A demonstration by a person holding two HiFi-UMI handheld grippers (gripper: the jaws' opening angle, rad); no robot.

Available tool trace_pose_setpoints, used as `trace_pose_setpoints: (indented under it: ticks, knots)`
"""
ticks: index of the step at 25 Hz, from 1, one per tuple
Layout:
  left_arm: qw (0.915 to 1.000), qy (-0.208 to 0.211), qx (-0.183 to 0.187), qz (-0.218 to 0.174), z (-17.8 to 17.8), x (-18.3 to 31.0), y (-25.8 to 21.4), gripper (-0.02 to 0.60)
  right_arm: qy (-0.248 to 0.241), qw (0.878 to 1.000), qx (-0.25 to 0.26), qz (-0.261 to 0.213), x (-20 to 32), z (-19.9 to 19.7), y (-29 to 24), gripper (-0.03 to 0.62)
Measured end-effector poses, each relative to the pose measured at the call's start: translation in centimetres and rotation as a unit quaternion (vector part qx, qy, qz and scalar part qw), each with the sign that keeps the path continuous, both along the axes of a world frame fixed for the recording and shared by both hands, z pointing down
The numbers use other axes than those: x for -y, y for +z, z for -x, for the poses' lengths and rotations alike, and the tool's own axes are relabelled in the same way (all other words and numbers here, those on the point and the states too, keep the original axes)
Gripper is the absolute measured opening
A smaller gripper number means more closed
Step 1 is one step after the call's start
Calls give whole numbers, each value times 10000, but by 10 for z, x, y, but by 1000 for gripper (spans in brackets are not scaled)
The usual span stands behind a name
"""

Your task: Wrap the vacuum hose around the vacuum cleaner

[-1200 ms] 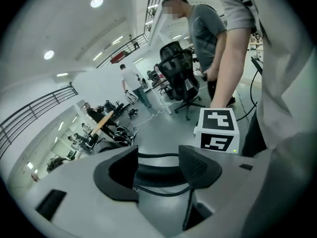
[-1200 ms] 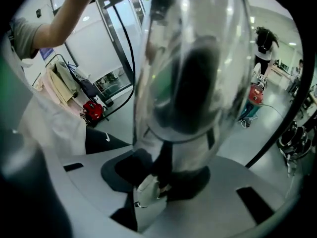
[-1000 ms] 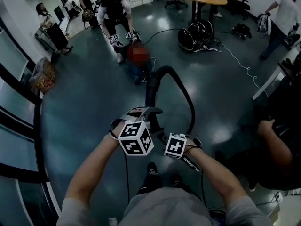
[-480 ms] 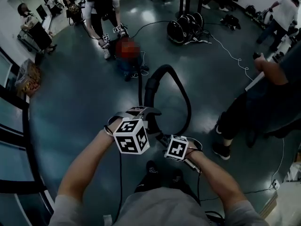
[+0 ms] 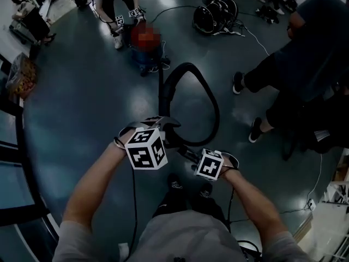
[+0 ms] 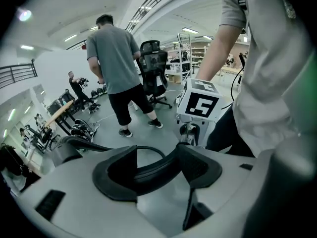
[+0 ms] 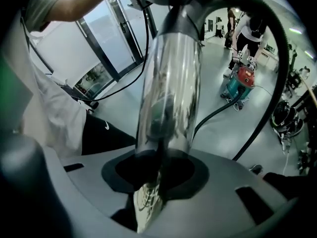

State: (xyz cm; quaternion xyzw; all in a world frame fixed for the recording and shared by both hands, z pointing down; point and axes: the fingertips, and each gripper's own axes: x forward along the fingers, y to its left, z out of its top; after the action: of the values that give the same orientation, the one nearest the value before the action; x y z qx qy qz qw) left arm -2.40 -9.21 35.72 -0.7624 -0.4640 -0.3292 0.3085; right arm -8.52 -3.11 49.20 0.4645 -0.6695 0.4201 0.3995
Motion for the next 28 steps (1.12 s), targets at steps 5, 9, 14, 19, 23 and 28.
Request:
trace_pose_setpoints:
  ticks: [5, 9, 14, 19, 23, 28]
  knots:
    - [9974, 391, 185, -577, 21, 18, 29, 256, -225, 9990, -312, 246, -5, -8, 9, 112]
    - [9908, 638, 108, -1192, 28, 29, 53, 256, -368, 9974, -471, 408, -8, -15, 9, 103]
    - [9836, 744, 350, -1607, 27, 38, 82, 255, -495, 9964, -561, 393, -11, -29, 3, 87]
    - [9809, 689, 616, -1712, 11, 26, 109, 255, -824, 9918, -871, 439, -26, -62, -4, 81]
    - [9814, 611, 767, -1649, -12, 4, 114, 255, -1127, 9869, -997, 582, -49, -95, -6, 81]
    - [9781, 667, 961, -1720, -38, -19, 124, 253, -1506, 9801, -1031, 776, -71, -132, -10, 81]
